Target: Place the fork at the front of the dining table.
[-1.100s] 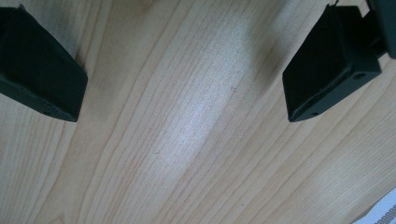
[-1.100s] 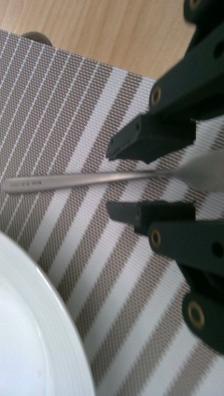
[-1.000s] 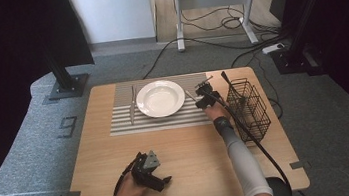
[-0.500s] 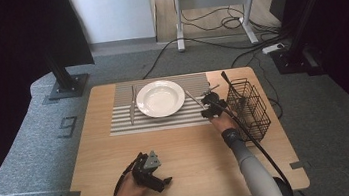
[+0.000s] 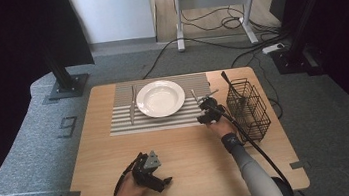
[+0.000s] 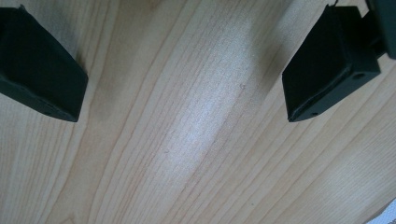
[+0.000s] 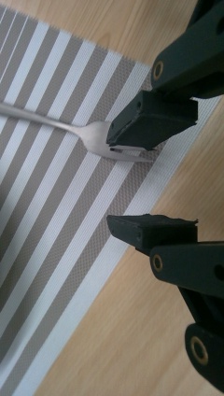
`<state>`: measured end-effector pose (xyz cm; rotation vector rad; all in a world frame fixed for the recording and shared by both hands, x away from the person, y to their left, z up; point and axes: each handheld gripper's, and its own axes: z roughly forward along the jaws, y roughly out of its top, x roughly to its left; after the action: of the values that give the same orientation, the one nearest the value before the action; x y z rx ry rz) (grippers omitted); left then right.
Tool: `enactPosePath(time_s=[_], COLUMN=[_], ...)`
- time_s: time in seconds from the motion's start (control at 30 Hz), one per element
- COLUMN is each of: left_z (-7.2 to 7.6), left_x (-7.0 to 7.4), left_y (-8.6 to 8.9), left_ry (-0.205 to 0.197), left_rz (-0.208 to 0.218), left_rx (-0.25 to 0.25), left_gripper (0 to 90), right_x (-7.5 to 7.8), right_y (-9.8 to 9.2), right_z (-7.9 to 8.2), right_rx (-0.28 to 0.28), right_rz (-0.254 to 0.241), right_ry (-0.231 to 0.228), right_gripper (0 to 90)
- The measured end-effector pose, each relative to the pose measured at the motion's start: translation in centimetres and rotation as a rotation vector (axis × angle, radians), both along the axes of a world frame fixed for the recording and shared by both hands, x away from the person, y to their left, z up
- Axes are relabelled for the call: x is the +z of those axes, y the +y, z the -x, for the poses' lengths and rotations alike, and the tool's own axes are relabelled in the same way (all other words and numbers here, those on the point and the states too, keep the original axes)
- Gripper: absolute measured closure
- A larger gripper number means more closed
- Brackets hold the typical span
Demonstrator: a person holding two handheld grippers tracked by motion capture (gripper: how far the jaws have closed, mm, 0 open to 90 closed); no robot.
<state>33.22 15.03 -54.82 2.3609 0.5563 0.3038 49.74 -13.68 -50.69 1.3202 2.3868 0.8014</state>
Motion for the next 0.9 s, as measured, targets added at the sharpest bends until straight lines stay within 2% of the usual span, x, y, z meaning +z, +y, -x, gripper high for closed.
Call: enactPosePath(time_s=[0.03, 0.13, 0.3, 0.47, 0.7, 0.73, 0.83, 0.9], left_z=[0.0, 0.0, 0.0, 0.0, 0.0, 0.0, -0.1, -0.1], left_x=[0.0, 0.0, 0.0, 0.0, 0.0, 0.0, 0.0, 0.0], left_y=[0.0, 0.0, 0.0, 0.0, 0.0, 0.0, 0.0, 0.0], left_ry=[0.0, 0.004, 0.008, 0.01, 0.009, 0.011, 0.015, 0.017], left_rz=[0.0, 0.006, 0.006, 0.006, 0.007, 0.007, 0.007, 0.006], left_rx=[0.0, 0.003, 0.004, 0.004, 0.005, 0.005, 0.005, 0.005], left_gripper=[0.0, 0.1, 0.1, 0.1, 0.1, 0.1, 0.1, 0.1], right_x=[0.2, 1.1, 1.3, 0.3, 0.3, 0.5, 0.7, 0.4], right_y=[0.0, -0.4, -1.3, -1.5, -0.5, -0.5, -0.7, -0.7], right_z=[0.1, 0.4, 0.6, 0.3, 0.8, 0.9, 1.1, 1.0], right_rx=[0.004, -0.019, -0.055, -0.026, 0.033, 0.031, 0.024, 0.028], right_rz=[-0.015, -0.004, 0.05, 0.001, -0.033, -0.029, 0.039, 0.041], right_ry=[-0.004, -0.034, -0.013, 0.03, 0.0, -0.004, -0.026, -0.015], right_gripper=[53.0, 53.1, 65.6, 71.5, 71.3, 70.8, 70.6, 70.7])
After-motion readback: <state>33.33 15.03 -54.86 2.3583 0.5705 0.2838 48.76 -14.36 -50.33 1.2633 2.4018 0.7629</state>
